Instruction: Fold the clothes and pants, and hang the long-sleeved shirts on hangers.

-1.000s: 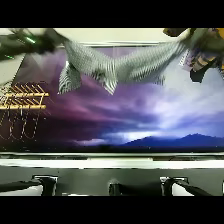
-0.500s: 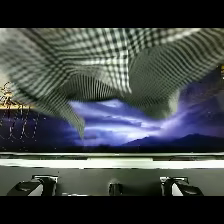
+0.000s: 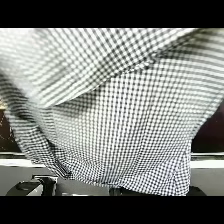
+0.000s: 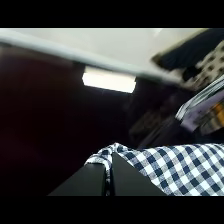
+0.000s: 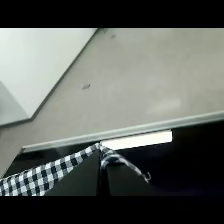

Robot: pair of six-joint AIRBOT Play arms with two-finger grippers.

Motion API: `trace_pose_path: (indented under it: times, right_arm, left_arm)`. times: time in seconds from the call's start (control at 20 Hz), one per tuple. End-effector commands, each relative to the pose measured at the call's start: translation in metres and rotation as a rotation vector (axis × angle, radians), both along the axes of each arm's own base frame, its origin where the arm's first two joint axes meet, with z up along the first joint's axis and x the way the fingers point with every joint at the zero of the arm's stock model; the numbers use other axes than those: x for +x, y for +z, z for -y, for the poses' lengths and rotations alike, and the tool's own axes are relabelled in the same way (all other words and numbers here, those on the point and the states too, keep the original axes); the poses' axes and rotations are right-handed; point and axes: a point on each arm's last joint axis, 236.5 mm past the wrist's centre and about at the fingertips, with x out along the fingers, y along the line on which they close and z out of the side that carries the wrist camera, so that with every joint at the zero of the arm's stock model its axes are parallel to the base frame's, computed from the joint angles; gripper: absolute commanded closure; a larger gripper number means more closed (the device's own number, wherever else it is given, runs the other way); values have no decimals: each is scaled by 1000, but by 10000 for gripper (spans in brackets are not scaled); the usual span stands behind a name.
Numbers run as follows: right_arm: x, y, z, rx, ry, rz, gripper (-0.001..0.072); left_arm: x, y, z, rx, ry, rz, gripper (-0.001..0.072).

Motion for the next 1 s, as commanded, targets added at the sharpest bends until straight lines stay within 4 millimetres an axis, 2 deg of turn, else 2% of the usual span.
trace_pose_path:
  times: [0.0, 0.1, 0.15, 0.25, 0.35, 0.4, 0.45, 0.5, 0.6, 0.65, 0.7, 0.75, 0.8, 0.85, 0.95]
  right_arm:
    - [111, -93, -4, 98, 120, -222, 681]
    - [172, -171, -1, 178, 155, -381, 680]
    - [197, -214, -2, 208, 166, -463, 680]
    - [236, -309, -17, 287, 183, -639, 680]
    - [257, -402, -37, 350, 176, -786, 679]
    - [259, -436, -45, 354, 178, -846, 679]
    - [259, -465, -51, 359, 185, -899, 676]
    - [258, -483, -54, 359, 189, -935, 662]
    - [253, -495, -53, 342, 192, -971, 623]
    - [251, -489, -49, 337, 192, -970, 616]
    - [247, -479, -42, 333, 192, -967, 606]
    - [240, -464, -31, 324, 190, -962, 473]
    - [230, -447, -18, 311, 191, -961, 271]
    - [215, -428, -1, 273, 197, -959, 215]
    - [174, -393, 39, 185, 168, -988, 216]
  left_arm:
    - [72, -111, 4, 4, 7, -270, 689]
    - [120, -184, 9, 0, 17, -397, 688]
    - [142, -222, 14, 0, 20, -455, 688]
    - [175, -293, 33, -40, 3, -562, 688]
    - [192, -360, 57, -83, -41, -658, 688]
    - [194, -390, 63, -99, -44, -711, 688]
    - [193, -418, 67, -96, -46, -764, 688]
    - [191, -438, 68, -93, -46, -802, 688]
    - [185, -456, 71, -103, -53, -853, 682]
    - [184, -455, 70, -102, -55, -858, 623]
    - [182, -449, 68, -104, -57, -858, 482]
    - [181, -438, 63, -107, -55, -851, 228]
    - [179, -423, 54, -108, -50, -837, 27]
    - [178, -404, 44, -104, -53, -812, 17]
    - [169, -363, 20, -65, -62, -749, 17]
